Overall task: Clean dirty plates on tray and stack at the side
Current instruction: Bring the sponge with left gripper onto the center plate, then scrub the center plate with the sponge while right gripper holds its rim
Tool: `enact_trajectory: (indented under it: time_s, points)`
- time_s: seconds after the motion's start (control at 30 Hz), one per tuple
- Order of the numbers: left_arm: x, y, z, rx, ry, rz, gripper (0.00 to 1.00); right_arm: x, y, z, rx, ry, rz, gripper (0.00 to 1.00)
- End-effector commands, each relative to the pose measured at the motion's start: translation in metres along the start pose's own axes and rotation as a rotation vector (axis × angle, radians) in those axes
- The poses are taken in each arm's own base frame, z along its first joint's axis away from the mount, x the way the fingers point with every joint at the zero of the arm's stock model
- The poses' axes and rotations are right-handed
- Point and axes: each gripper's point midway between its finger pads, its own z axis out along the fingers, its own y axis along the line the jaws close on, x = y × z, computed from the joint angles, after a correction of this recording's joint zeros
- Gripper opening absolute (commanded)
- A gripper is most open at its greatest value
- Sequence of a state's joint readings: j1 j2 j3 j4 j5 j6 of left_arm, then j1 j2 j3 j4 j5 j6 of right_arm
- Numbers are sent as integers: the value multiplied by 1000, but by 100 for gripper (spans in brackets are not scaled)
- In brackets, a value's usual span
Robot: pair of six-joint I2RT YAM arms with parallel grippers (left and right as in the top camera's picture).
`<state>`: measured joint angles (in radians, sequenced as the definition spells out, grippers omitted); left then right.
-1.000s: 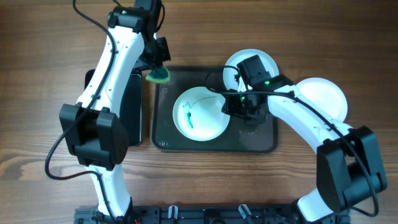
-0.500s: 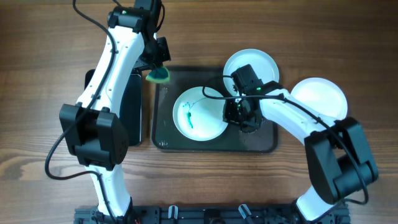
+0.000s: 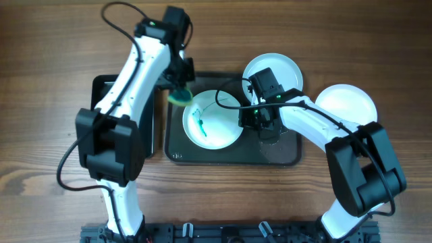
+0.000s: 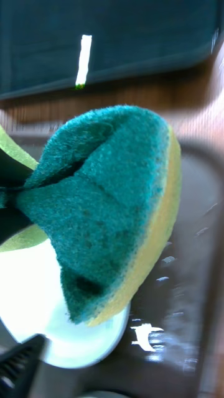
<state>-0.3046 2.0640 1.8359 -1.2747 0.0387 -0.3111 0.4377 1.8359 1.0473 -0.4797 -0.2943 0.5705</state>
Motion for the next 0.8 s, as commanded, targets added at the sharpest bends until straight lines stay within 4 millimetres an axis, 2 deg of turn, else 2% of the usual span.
enact_trajectory:
  time_s: [0.0,0.13,0.27,0.4,0.5,0.67,0.77]
  points:
    - [28,-38,14,133,61,198,4,6,-4,8,5,25,-24,4]
    - [54,-50,48,130,106,256,4,6,-4,8,5,25,-24,4]
    - [61,-51,84,141,80,267,4,5,-4,8,4,23,-23,4]
    - [68,-47,102,142,78,263,4,5,-4,8,4,24,-23,4]
    - [66,-58,106,200,55,269,4,5,-3,8,2,22,-18,5]
    - [55,-108,92,443,-4,313,4,5,-3,8,3,23,-17,4]
    - [50,-117,89,469,-34,314,4,5,-4,8,4,23,-17,4]
